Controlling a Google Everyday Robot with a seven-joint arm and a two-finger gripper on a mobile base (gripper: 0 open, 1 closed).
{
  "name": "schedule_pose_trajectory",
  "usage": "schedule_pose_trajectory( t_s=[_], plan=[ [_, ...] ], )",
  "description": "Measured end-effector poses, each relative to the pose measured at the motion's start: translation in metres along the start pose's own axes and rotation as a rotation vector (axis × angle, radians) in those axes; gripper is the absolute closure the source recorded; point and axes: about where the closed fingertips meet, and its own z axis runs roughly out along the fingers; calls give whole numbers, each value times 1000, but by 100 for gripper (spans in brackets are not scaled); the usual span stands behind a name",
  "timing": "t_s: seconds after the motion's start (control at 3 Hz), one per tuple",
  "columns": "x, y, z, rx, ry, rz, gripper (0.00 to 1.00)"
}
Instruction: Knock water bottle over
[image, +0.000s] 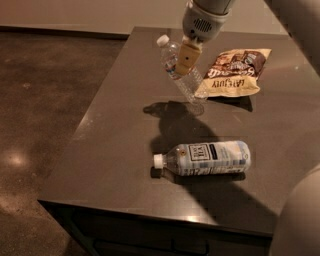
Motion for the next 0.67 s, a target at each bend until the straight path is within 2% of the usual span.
schedule_pose_trajectory(
  t_s=[0.33, 0.67],
  plan=[
    [15, 10, 5, -38, 73, -46, 100],
    [26, 14, 17, -73, 144, -79, 84]
  ],
)
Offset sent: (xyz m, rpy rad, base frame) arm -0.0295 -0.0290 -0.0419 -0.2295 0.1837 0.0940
